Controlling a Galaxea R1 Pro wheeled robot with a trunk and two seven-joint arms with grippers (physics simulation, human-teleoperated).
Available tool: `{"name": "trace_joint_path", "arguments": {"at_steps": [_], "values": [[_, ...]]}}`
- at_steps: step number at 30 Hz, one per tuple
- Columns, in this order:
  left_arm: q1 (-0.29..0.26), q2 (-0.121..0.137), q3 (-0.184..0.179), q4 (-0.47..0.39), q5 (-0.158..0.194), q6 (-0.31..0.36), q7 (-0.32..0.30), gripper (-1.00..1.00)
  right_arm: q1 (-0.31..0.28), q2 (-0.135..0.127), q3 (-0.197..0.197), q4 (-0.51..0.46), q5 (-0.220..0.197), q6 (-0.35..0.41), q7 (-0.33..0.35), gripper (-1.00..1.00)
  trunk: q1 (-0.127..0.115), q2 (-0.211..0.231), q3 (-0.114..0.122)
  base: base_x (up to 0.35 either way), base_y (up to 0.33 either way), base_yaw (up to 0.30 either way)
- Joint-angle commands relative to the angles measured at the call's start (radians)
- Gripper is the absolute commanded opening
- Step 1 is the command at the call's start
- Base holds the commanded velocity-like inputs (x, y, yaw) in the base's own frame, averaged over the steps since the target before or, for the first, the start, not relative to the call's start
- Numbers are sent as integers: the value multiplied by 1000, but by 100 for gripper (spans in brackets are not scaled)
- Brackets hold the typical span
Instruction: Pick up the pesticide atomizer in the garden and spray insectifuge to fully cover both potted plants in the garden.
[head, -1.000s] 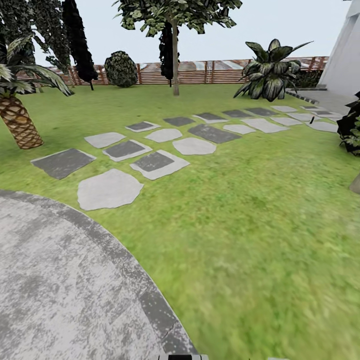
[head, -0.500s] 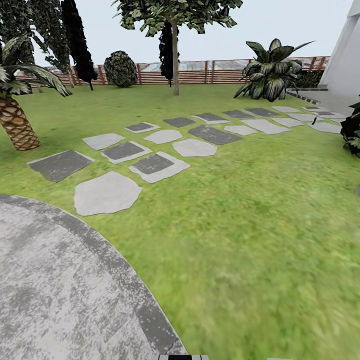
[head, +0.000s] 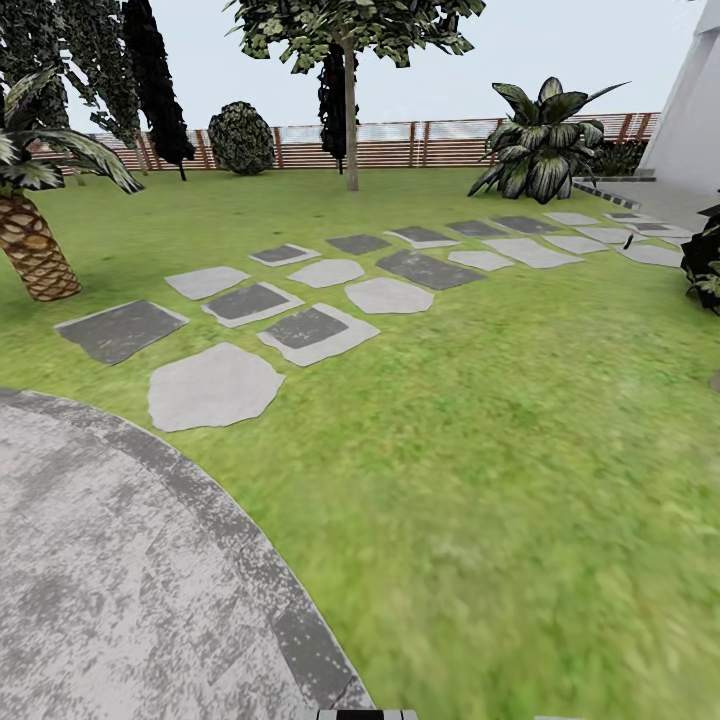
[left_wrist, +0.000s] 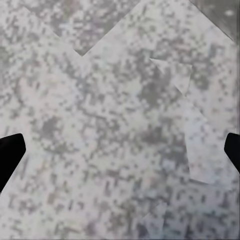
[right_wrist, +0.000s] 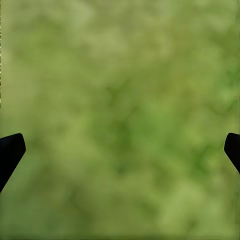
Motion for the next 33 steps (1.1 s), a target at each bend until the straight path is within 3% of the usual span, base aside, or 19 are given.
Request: {"name": "trace_joint_path", "arguments": {"at_steps": [1,7,13,33], "values": [[-3,-1,0,-1,-1,-2,0,100,-1,0,1,1,-1,-3,-1,100,0,0,-1,21,0,0],[-45,-3,-3,1,-1,2,0,100,-1,0,1,1,-1,-3,0,100,0,0,-1,214,0,0],[-46,4,0,10,1,-2,0,100,-1,0,1,1,-1,-3,0,100,0,0,-1,326,0,-38],[-44,8,3,14,2,-2,-1,100,-1,0,-5,2,-1,-3,-1,100,0,0,-1,337,0,-282]]}}
